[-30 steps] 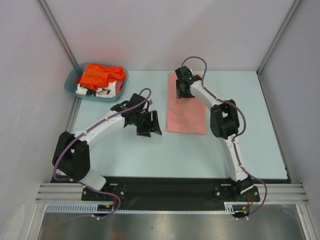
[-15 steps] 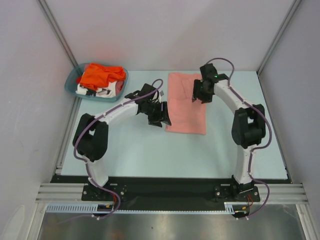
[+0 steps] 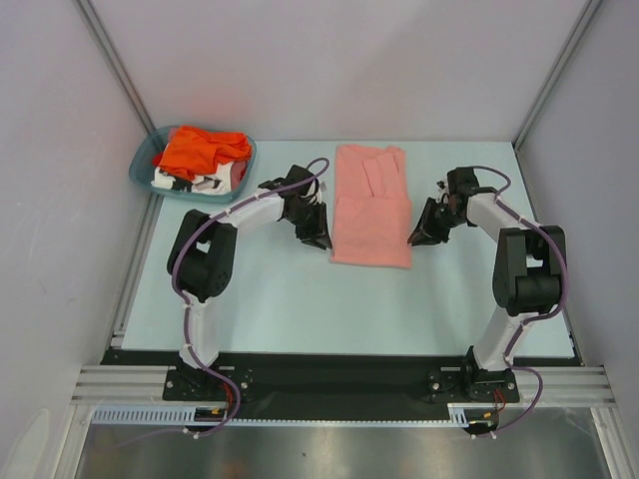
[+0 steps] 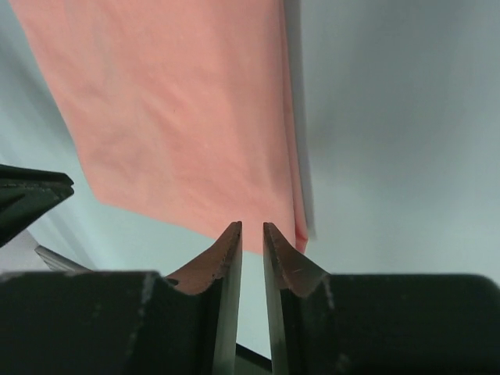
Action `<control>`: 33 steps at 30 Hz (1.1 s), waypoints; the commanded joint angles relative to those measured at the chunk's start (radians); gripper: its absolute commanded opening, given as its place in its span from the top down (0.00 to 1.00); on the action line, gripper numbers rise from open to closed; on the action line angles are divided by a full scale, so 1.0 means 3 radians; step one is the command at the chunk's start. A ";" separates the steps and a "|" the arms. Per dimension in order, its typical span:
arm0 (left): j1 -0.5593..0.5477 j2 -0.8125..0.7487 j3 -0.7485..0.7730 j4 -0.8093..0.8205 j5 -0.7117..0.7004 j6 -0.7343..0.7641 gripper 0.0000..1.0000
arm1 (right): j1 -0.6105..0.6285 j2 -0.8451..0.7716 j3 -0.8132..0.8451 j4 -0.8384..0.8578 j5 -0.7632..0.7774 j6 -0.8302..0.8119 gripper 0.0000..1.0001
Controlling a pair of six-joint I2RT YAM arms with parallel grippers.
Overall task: Fold and stack the t-shirts
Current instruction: Fold the tshirt
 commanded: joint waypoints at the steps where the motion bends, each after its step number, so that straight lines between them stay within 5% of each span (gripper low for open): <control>1: 0.0019 -0.0039 -0.0064 0.0087 0.0026 0.0114 0.74 | -0.0049 -0.0222 -0.0113 0.0223 -0.0288 -0.0025 0.78; 7: 0.0019 -0.0070 -0.0203 0.0143 0.0041 0.0083 0.83 | -0.0106 -0.0196 -0.0180 0.0208 -0.0303 -0.0081 0.79; 19: 0.0024 0.0074 -0.0192 0.0332 0.0332 -0.0070 0.68 | -0.0152 -0.0191 -0.0231 0.0198 -0.0349 -0.0137 0.81; 33: 0.0019 0.0161 -0.0330 0.0572 0.0563 -0.0249 0.70 | -0.0162 -0.0171 -0.0272 0.0203 -0.0395 -0.0168 0.84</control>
